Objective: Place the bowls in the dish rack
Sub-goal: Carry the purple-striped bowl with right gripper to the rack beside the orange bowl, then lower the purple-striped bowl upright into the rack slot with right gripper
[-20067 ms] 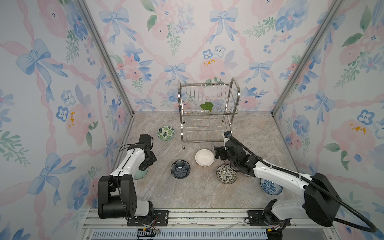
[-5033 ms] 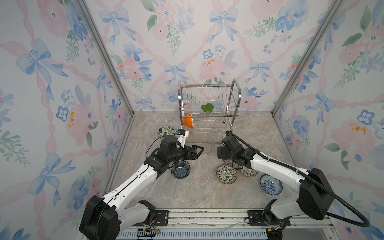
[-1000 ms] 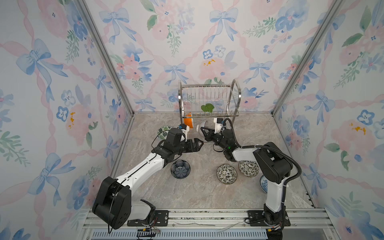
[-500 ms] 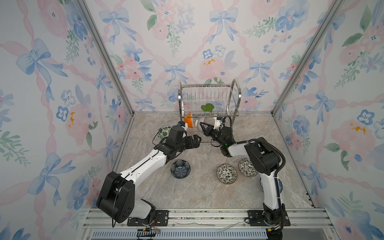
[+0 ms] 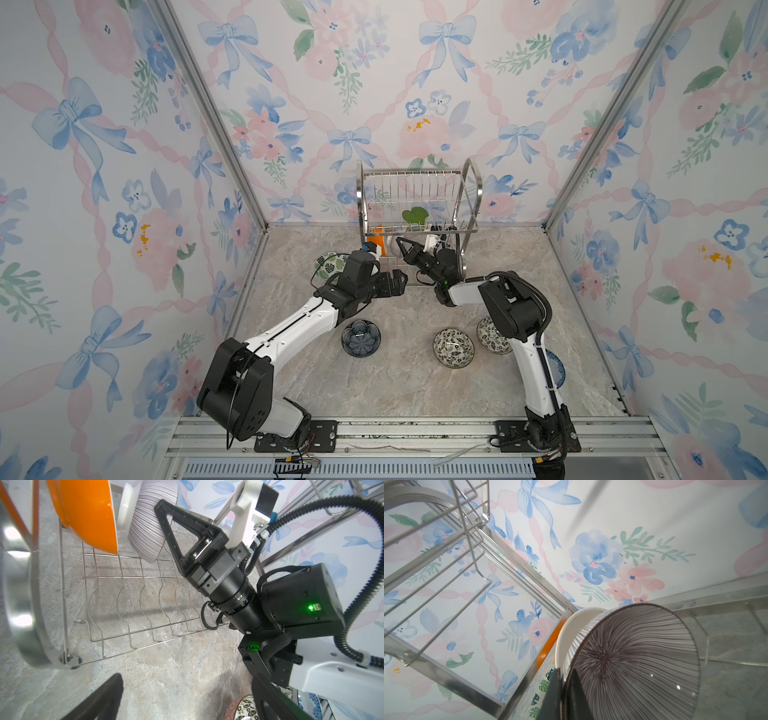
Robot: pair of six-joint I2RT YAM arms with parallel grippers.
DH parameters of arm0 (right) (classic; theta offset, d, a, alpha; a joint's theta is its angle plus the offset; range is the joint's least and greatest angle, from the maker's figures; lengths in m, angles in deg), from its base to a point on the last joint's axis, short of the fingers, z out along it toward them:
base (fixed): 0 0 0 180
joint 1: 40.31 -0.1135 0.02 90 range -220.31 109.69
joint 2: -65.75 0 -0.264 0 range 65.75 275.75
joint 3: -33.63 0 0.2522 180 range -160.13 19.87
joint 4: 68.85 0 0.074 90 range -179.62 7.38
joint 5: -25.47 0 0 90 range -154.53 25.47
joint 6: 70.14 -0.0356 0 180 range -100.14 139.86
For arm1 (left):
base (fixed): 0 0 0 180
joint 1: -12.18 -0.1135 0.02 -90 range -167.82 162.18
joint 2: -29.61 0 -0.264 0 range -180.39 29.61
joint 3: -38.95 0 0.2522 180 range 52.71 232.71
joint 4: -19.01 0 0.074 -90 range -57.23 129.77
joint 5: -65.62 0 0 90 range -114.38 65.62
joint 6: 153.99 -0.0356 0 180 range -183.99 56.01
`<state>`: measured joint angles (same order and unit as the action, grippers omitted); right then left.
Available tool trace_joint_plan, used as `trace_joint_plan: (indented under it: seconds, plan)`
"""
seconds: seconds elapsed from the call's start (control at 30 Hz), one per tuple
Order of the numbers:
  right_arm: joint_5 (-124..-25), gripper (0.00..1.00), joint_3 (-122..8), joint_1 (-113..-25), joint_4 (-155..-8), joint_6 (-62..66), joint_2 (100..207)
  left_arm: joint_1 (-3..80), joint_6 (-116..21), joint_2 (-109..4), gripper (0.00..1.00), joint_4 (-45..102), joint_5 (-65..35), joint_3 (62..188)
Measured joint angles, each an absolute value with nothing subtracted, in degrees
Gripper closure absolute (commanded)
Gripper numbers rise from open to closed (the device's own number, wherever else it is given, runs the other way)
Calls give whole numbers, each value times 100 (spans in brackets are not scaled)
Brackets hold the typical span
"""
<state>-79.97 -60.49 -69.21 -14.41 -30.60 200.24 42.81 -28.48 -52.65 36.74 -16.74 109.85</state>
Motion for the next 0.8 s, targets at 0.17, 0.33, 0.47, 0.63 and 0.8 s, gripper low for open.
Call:
trace_joint_plan:
  seconds: [0.17,0.33,0.47,0.63,0.8]
  plan:
    - [-7997,100,-6269,-6924,-1463,-3167,20151,4279,-2887,-5265,2,3674,-1711,10985]
    - [-7995,100,-6455,-6928,-1496,-3252,20332,4279,-2909,-5265,2,3674,-1713,10985]
    - [-7975,100,-6613,-6935,-1487,-3337,20446,4279,-2909,-5265,2,3674,-1713,10985]
    - [-7971,100,-6792,-6939,-1461,-3429,20584,4279,-2911,-5265,2,3674,-1713,10985]
    - [-7980,100,-6908,-6963,-1435,-3532,20667,4273,-2935,-5265,2,3676,-1711,10985]
